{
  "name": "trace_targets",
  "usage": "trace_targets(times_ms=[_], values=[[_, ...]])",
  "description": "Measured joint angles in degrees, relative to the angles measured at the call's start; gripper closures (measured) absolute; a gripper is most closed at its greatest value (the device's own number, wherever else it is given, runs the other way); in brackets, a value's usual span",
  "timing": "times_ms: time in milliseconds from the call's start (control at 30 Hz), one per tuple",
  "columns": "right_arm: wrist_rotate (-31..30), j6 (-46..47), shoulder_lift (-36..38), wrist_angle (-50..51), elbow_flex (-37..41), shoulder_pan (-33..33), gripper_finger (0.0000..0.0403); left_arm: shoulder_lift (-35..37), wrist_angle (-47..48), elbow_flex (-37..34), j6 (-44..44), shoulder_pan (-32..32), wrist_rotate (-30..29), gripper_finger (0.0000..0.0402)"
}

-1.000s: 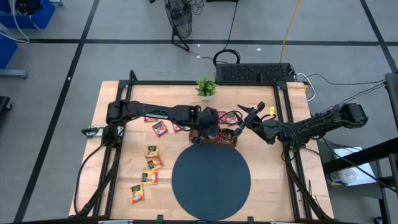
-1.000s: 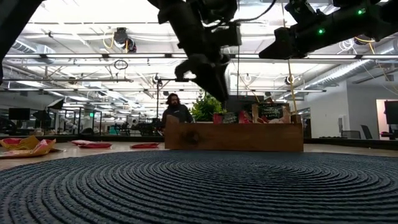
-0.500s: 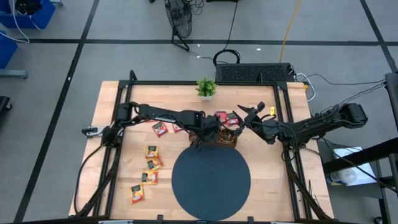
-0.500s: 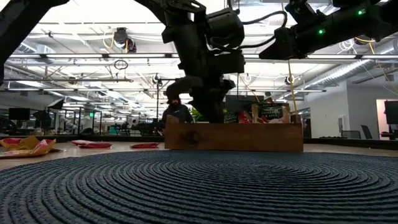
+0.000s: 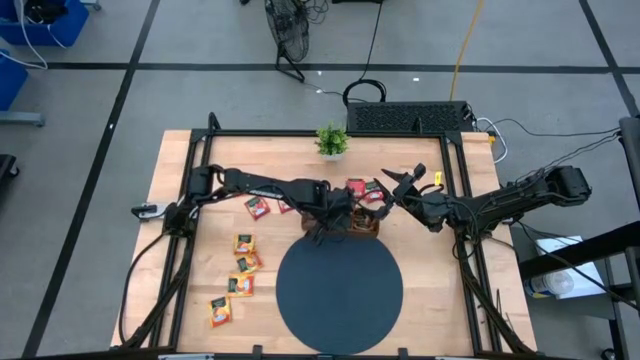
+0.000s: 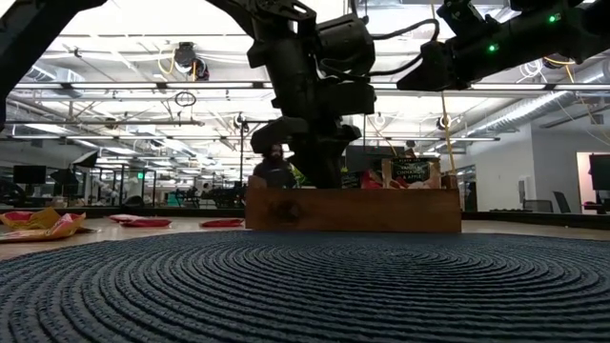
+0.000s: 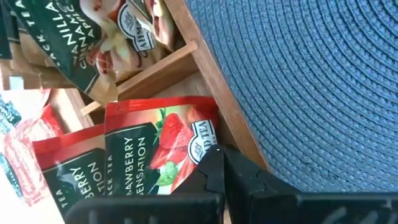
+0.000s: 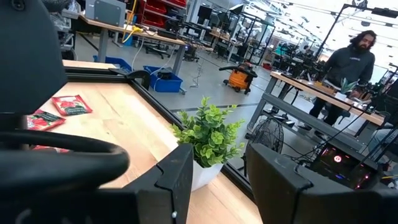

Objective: Pick & Place Tea
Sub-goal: Put the red tea bag into the middle slot of the wooden organizer

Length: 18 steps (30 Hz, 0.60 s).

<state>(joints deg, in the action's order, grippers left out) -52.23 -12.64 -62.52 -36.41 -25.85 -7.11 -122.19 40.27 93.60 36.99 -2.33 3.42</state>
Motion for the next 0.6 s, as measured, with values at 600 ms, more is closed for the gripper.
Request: trace_targets(times_ms=[600], values=[[0.0, 0.0, 0.0, 0.0, 0.0, 2.5, 0.0269, 0.0, 2.2, 0.0, 1.1, 2.9, 2.6, 0.0401]])
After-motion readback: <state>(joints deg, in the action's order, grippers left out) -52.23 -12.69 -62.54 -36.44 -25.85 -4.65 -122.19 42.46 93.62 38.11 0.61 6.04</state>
